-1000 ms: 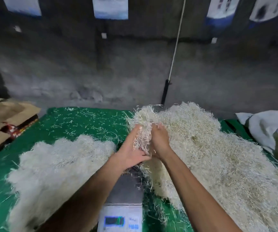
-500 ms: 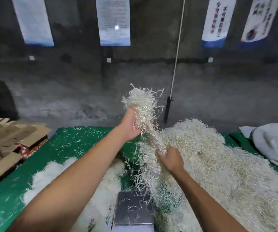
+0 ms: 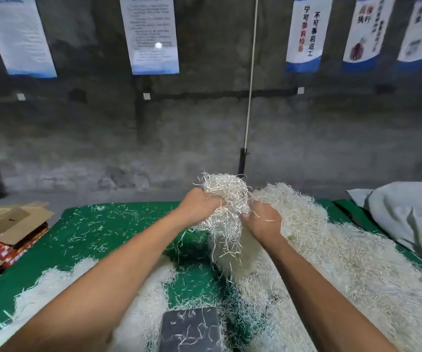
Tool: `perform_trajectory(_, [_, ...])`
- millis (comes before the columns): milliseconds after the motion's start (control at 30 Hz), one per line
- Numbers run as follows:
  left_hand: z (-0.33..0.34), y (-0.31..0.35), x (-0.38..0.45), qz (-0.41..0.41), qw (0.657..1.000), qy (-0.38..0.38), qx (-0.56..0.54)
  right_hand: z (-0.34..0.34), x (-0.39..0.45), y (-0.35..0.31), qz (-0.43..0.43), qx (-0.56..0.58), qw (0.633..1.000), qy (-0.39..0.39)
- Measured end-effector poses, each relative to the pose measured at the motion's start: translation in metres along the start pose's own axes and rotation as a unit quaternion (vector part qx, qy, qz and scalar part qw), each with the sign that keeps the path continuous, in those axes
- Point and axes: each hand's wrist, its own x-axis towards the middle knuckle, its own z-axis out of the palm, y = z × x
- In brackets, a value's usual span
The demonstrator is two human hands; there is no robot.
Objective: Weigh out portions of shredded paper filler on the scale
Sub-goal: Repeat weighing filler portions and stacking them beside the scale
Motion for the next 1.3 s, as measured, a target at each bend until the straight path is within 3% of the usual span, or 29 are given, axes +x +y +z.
perform_trajectory(133, [0.002, -0.004, 0.015, -0.101, 0.973, 0.036, -0.204, 0.023, 0.011, 0.034, 0.102, 0.091, 0.99, -0.045])
perform_trajectory(233, [-0.036, -0.02, 0.035, -0.126, 0.911, 0.033, -0.391, 0.044, 0.0, 0.081, 0.189, 0.104, 0.974, -0.071])
perform_trajectory(333, [-0.048, -0.04, 0.039, -0.169, 0.931, 0.057, -0.318, 0.066, -0.016, 0.098, 0.183, 0.081, 0.97, -0.141])
perform_trajectory(433, [-0.029, -0.057, 0.045, -0.188, 0.936, 0.048, -0.294, 0.072, -0.017, 0.07, 0.083, 0.067, 0.969, -0.223])
perform_trajectory(567, [-0.016, -0.07, 0.043, -0.209, 0.934, 0.032, -0.289, 0.057, -0.002, 0.004, -0.037, 0.112, 0.956, -0.269])
perform_trajectory(633, [-0.018, -0.076, 0.04, -0.209, 0.938, 0.044, -0.273, 0.04, 0.005, -0.024, -0.073, 0.048, 0.963, -0.256])
perform_trajectory(700, [-0.025, -0.077, 0.028, -0.211, 0.938, 0.054, -0.27, 0.028, 0.006, -0.036, -0.073, -0.009, 0.981, -0.177])
perform_trajectory(767, [-0.035, -0.078, 0.012, -0.202, 0.94, 0.056, -0.268, 0.034, -0.004, -0.036, -0.058, 0.059, 0.986, -0.144])
perform_trajectory(833, [-0.041, -0.081, -0.008, -0.191, 0.939, 0.041, -0.282, 0.053, -0.03, -0.032, -0.034, 0.159, 0.966, -0.203])
perform_trajectory(933, [-0.038, -0.092, -0.041, -0.202, 0.929, 0.003, -0.311, 0.099, -0.082, -0.027, -0.018, 0.158, 0.933, -0.323])
perform_trajectory(1133, [-0.003, -0.146, -0.088, -0.277, 0.917, 0.006, -0.286, 0.178, -0.157, -0.039, 0.034, 0.269, 0.893, -0.359])
perform_trajectory(1200, [0.006, -0.167, -0.104, -0.266, 0.925, 0.022, -0.271, 0.199, -0.176, -0.038, 0.1, 0.337, 0.844, -0.406])
perform_trajectory(1300, [0.017, -0.199, -0.112, -0.287, 0.895, 0.025, -0.34, 0.225, -0.188, -0.034, 0.229, 0.414, 0.739, -0.48])
